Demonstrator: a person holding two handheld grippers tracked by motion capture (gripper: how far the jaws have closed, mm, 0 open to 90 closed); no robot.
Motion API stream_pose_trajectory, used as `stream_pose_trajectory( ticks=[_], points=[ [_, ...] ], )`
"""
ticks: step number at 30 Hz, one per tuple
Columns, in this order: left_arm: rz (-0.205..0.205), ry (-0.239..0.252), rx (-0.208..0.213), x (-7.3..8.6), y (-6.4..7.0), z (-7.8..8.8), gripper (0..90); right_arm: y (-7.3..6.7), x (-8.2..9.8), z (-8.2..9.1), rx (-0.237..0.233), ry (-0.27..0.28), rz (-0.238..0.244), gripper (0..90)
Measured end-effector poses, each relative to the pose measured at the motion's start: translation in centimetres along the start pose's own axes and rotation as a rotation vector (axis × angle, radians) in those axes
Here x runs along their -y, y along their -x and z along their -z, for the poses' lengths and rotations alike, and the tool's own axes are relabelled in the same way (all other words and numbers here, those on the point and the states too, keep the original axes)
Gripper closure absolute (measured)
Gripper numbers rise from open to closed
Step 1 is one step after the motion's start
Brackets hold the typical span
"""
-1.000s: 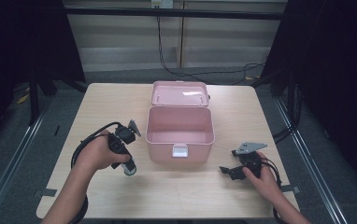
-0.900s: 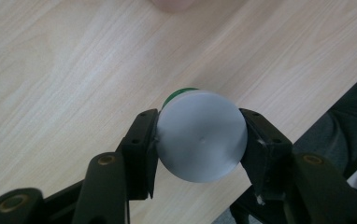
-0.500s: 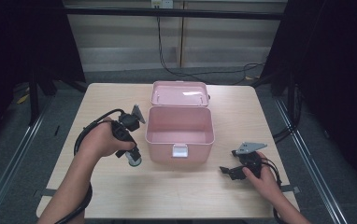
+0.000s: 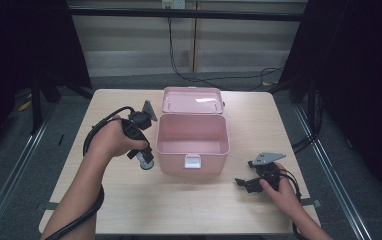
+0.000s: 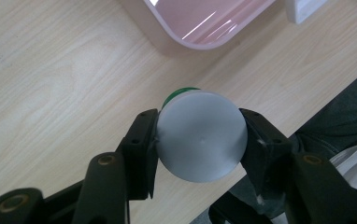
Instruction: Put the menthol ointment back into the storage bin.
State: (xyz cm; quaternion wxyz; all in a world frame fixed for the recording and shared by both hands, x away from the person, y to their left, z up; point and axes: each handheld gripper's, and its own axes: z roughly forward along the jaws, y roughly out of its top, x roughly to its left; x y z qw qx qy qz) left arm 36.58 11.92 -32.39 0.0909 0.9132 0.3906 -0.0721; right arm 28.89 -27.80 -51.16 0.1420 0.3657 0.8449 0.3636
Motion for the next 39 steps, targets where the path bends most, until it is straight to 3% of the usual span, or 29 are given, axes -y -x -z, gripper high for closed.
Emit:
stream_pose_trajectory(
  ticks=[17,29,39],
  points=[
    [0.067,0.039,-0.016,-3.2,0.6,2.5,50.3,0.0,0.0,0.0,-0.001,0.000,0.000,12.1],
    [0.068,0.032,-0.019,-4.8,1.0,3.7,50.3,0.0,0.0,0.0,-0.002,-0.002,0.000,12.1],
    [0.089,0.032,-0.022,-6.1,1.2,3.3,50.3,0.0,0.0,0.0,-0.002,-0.003,0.000,12.1]
  ],
)
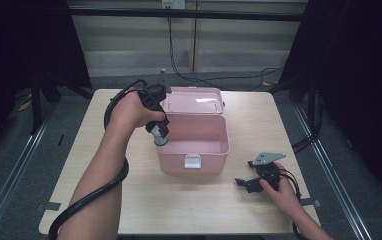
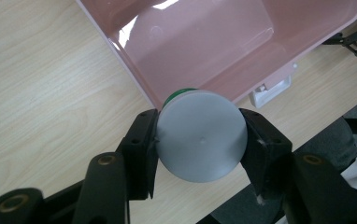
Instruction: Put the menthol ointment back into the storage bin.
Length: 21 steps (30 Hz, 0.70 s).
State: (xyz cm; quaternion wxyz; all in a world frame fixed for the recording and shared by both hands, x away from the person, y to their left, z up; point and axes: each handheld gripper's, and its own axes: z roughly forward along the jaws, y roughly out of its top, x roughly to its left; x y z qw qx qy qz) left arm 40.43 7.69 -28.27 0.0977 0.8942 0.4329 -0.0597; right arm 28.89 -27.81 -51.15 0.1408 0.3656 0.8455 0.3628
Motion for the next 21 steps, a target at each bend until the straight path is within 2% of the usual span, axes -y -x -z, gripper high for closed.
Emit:
stream_pose_trajectory(
  ticks=[11,15,18,21],
  points=[
    [0.054,0.022,-0.016,-1.6,0.3,-1.5,50.4,0.0,0.0,0.0,0.000,0.000,0.000,12.1],
    [0.070,0.018,-0.005,-2.2,0.5,-2.1,50.4,0.0,0.0,0.0,0.000,0.000,0.000,12.1],
    [0.102,0.025,0.003,-2.8,0.7,-2.7,50.4,0.0,0.0,0.0,0.000,-0.001,-0.002,12.1],
    [0.115,0.035,-0.004,-3.1,0.8,-3.0,50.4,0.0,0.0,0.0,0.000,-0.002,-0.002,12.1]
  ],
)
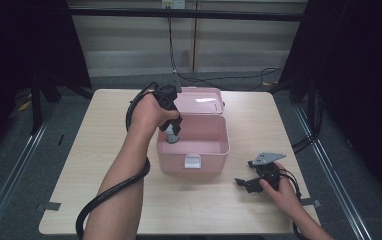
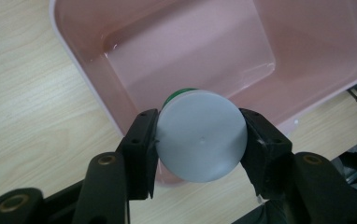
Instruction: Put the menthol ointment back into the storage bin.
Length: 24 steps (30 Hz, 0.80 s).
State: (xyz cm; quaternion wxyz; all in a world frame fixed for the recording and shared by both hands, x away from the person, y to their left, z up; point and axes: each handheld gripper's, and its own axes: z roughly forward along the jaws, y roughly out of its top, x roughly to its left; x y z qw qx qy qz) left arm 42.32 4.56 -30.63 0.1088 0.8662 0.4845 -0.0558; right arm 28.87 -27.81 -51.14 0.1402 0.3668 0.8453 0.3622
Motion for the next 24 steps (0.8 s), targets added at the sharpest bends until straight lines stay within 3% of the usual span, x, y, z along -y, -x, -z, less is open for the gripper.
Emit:
stream_pose_trajectory(
  ticks=[9,17,24],
  points=[
    [0.034,-0.010,0.001,-1.2,0.3,-2.3,50.4,0.0,0.0,0.0,0.000,0.000,0.000,12.1],
    [0.040,-0.013,-0.010,-2.1,0.7,-3.9,50.4,0.0,0.0,0.0,0.000,0.001,0.003,12.1],
    [0.059,-0.005,-0.009,-2.6,0.6,-4.8,50.4,0.0,0.0,0.0,0.000,0.002,0.003,12.1]
  ],
)
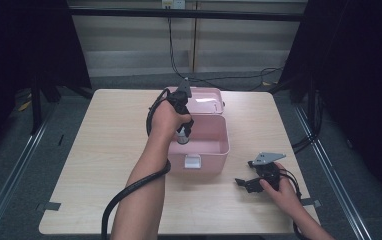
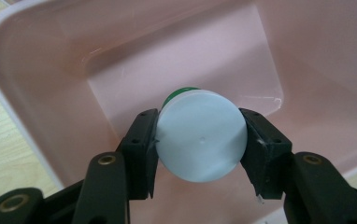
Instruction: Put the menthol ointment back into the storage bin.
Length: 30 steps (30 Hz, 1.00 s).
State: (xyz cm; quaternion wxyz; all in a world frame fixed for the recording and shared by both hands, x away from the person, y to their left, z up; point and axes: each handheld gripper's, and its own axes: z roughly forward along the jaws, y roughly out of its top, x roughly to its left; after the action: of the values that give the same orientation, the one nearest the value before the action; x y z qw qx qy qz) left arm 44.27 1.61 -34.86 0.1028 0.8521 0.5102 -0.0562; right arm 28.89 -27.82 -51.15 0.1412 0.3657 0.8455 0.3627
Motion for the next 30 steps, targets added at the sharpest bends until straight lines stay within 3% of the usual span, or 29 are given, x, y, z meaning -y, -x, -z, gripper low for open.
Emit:
stream_pose_trajectory(
  ticks=[5,30],
  points=[
    [0.036,0.005,0.004,-0.2,-0.2,-1.0,50.4,0.0,0.0,0.0,0.001,0.001,-0.002,12.1],
    [0.076,0.059,-0.020,-0.8,-1.3,-4.7,50.4,0.0,0.0,0.0,0.001,0.003,0.001,12.1]
  ],
)
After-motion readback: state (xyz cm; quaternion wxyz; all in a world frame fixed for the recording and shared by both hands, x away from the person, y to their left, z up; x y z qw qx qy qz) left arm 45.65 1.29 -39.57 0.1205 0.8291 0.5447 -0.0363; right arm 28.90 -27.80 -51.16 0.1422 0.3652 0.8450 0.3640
